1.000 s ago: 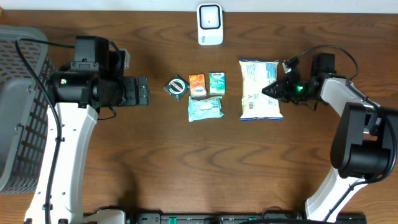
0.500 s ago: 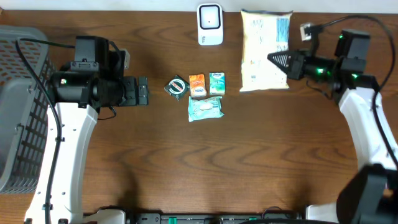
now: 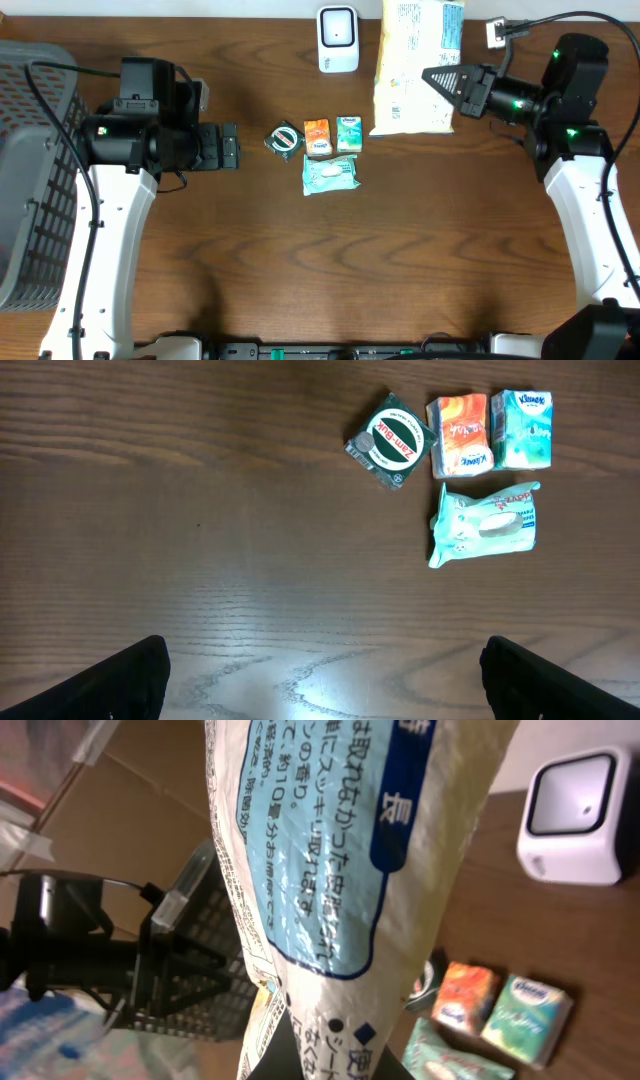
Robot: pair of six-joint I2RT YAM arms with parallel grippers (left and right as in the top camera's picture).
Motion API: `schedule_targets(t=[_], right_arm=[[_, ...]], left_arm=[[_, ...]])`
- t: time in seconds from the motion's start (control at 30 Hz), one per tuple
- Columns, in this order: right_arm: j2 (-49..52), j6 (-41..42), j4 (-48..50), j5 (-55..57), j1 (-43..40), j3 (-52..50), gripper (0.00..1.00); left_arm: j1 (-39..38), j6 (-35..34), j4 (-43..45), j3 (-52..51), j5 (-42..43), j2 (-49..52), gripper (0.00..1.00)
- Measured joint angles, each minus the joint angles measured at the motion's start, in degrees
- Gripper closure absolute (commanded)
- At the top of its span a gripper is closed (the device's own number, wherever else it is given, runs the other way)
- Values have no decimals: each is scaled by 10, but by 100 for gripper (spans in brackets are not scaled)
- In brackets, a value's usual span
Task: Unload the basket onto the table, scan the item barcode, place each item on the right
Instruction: 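Hold the yellow package in front of the scanner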
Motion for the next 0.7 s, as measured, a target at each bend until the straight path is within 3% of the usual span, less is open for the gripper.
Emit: schedule_targets(t=[0.47,0.7], right_arm=[[0,25,-4,28,48,0,99],[0,30,-57,37,61,0,99]], left_arm=[[0,0,0,0,0,0,2],[0,0,0,0,0,0,2]])
